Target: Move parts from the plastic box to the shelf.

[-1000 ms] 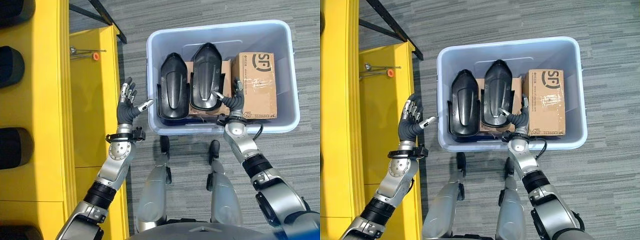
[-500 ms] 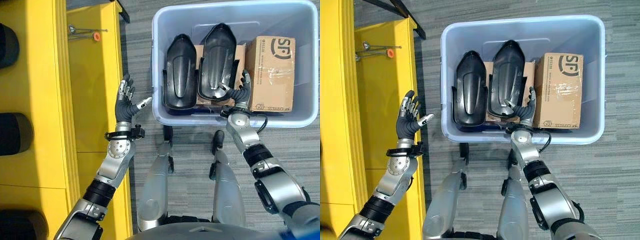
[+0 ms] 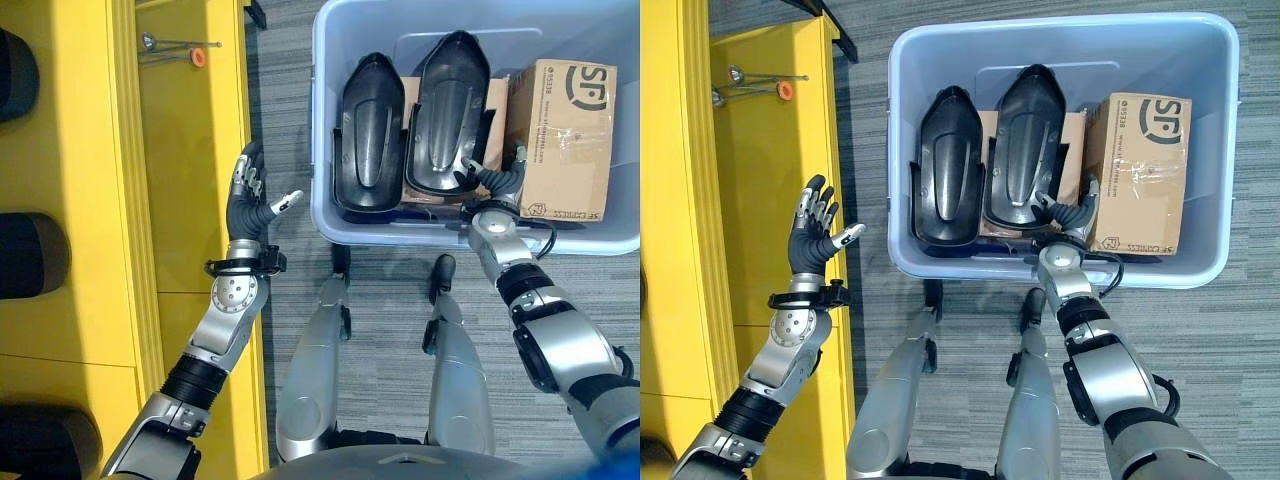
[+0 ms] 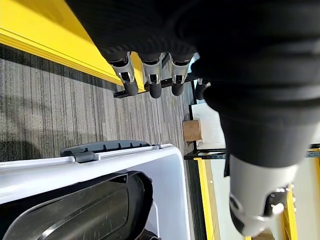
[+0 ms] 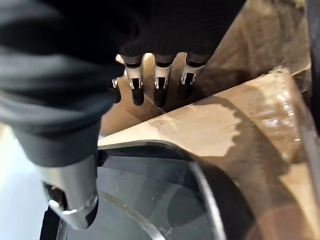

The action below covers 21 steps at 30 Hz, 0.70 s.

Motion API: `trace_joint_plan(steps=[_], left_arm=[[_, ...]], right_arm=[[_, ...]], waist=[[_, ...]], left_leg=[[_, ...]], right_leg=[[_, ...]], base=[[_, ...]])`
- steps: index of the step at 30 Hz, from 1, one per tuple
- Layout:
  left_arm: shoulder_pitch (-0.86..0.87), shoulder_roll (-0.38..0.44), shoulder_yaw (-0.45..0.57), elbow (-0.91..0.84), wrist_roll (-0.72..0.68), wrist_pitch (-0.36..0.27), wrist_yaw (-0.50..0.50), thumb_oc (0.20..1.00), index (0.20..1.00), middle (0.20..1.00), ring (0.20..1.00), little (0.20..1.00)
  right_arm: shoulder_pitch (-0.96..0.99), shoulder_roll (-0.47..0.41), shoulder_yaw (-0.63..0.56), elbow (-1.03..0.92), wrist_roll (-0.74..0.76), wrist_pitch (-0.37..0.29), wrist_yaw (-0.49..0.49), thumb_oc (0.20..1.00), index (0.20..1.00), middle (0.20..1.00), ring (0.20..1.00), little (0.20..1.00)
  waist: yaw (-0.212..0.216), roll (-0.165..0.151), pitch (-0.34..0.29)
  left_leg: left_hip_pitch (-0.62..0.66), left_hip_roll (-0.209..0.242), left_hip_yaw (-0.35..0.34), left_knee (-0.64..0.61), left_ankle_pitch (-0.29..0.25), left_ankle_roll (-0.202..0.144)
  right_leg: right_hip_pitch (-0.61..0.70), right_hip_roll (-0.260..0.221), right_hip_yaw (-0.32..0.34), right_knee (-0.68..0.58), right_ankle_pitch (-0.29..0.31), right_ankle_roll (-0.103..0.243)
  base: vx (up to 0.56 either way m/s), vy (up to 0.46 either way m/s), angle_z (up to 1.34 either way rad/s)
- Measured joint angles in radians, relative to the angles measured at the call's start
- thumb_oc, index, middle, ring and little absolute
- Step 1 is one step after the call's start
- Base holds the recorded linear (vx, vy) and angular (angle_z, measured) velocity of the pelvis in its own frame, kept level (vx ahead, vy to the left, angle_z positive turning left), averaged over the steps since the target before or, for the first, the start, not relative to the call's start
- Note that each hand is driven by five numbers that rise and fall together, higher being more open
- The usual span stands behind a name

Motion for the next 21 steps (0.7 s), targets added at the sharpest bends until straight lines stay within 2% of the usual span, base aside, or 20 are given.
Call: trace_joint_plan(steps=[9,21], left_arm=[[-0.020,0.000,-0.009,0.000,0.000,0.000,0.001,1.000,1.000,1.000,1.000,1.000],[-0.036,0.002,-0.012,0.000,0.000,-0.015,0.021,1.000,1.000,1.000,1.000,1.000]], right_arm=[[-0.047,-0.028,0.042,0.104,0.013,0.006,0.012,1.000,1.000,1.000,1.000,1.000],[-0.082,-0.056,0.056,0.160,0.012,0.024,0.004,1.000,1.000,1.000,1.000,1.000]], waist=[[0.027,0.014,0.004],[0.034,0.015,0.003]], left_leg=[[-0.018,-0.004,-0.008,0.011,0.001,0.001],[-0.063,-0.019,-0.036,0.033,0.002,0.002]], right_leg=[[-0.013,-0.005,-0.008,0.013,-0.004,0.002],[-0.038,-0.020,-0.034,0.034,-0.011,0.007]], base=[[0.01,-0.006,0.03],[0.00,0.002,0.07]])
